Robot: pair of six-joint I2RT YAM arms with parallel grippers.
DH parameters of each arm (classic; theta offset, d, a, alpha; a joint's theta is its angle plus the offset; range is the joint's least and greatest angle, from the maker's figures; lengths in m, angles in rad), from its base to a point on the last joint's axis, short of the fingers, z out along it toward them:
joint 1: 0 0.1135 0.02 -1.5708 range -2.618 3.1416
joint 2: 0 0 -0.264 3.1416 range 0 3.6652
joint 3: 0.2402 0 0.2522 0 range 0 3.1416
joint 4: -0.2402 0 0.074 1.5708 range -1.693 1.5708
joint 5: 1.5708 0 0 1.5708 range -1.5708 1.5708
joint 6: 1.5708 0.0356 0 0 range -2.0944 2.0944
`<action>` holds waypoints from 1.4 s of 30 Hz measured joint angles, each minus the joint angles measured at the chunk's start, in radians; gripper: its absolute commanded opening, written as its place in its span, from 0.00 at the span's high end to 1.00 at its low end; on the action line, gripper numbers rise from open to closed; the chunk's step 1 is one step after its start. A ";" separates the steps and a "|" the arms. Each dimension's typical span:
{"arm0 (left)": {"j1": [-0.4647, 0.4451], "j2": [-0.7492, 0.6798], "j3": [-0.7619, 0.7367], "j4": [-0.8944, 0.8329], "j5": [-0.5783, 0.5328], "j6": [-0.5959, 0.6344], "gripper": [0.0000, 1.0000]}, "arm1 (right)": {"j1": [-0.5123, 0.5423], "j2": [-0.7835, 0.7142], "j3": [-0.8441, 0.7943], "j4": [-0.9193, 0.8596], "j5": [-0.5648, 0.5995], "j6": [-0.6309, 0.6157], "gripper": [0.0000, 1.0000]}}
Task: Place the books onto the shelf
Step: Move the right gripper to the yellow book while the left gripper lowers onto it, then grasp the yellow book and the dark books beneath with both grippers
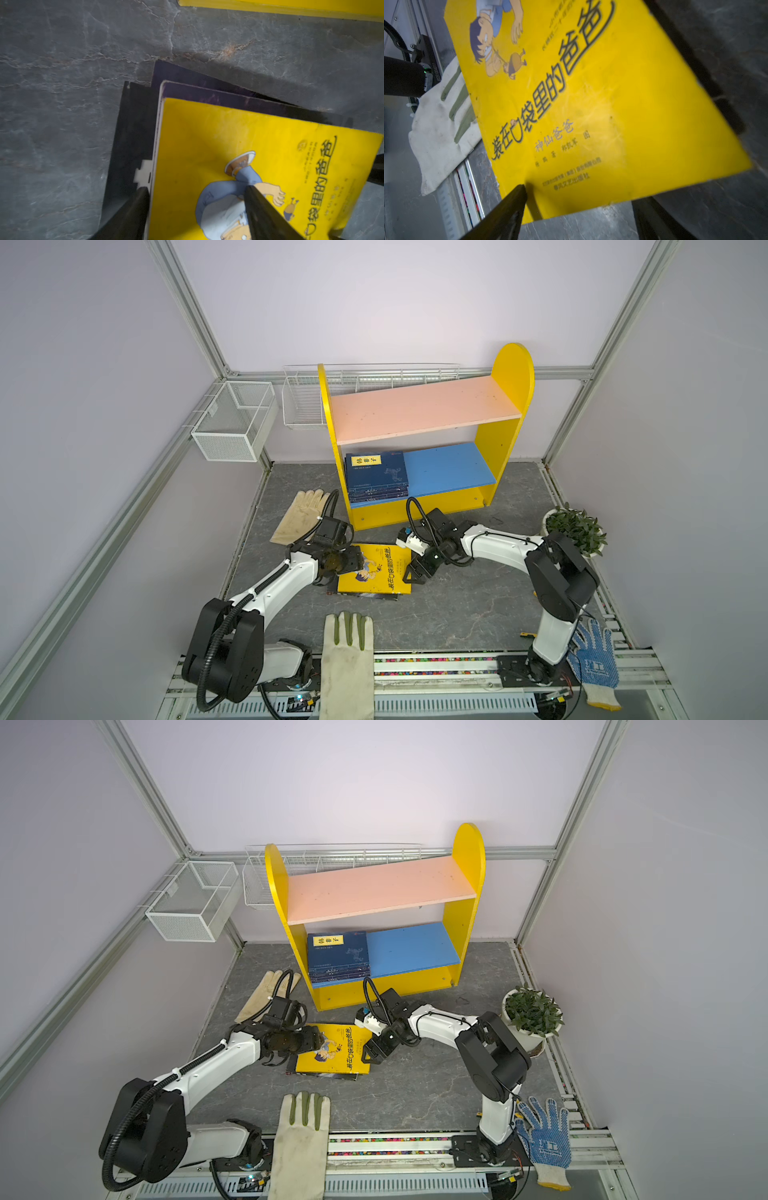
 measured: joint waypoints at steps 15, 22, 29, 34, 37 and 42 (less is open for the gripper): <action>-0.040 0.126 0.119 -0.031 0.163 0.078 0.33 | -0.156 -0.096 -0.014 0.122 -0.104 0.138 0.40; -0.039 0.157 0.144 -0.034 0.171 0.090 0.31 | -0.166 -0.109 -0.016 0.148 -0.117 0.175 0.83; -0.039 0.156 0.145 -0.019 0.201 0.096 0.20 | -0.197 -0.117 -0.058 0.173 -0.121 0.175 0.87; -0.019 0.152 0.149 0.029 0.274 0.090 0.14 | -0.251 -0.194 -0.116 0.155 -0.120 0.175 0.87; -0.001 0.151 0.150 0.057 0.315 0.084 0.12 | -0.282 -0.269 -0.153 0.138 -0.101 0.179 0.87; 0.004 0.156 0.164 0.077 0.369 0.083 0.11 | -0.317 -0.346 -0.189 0.119 -0.060 0.189 0.87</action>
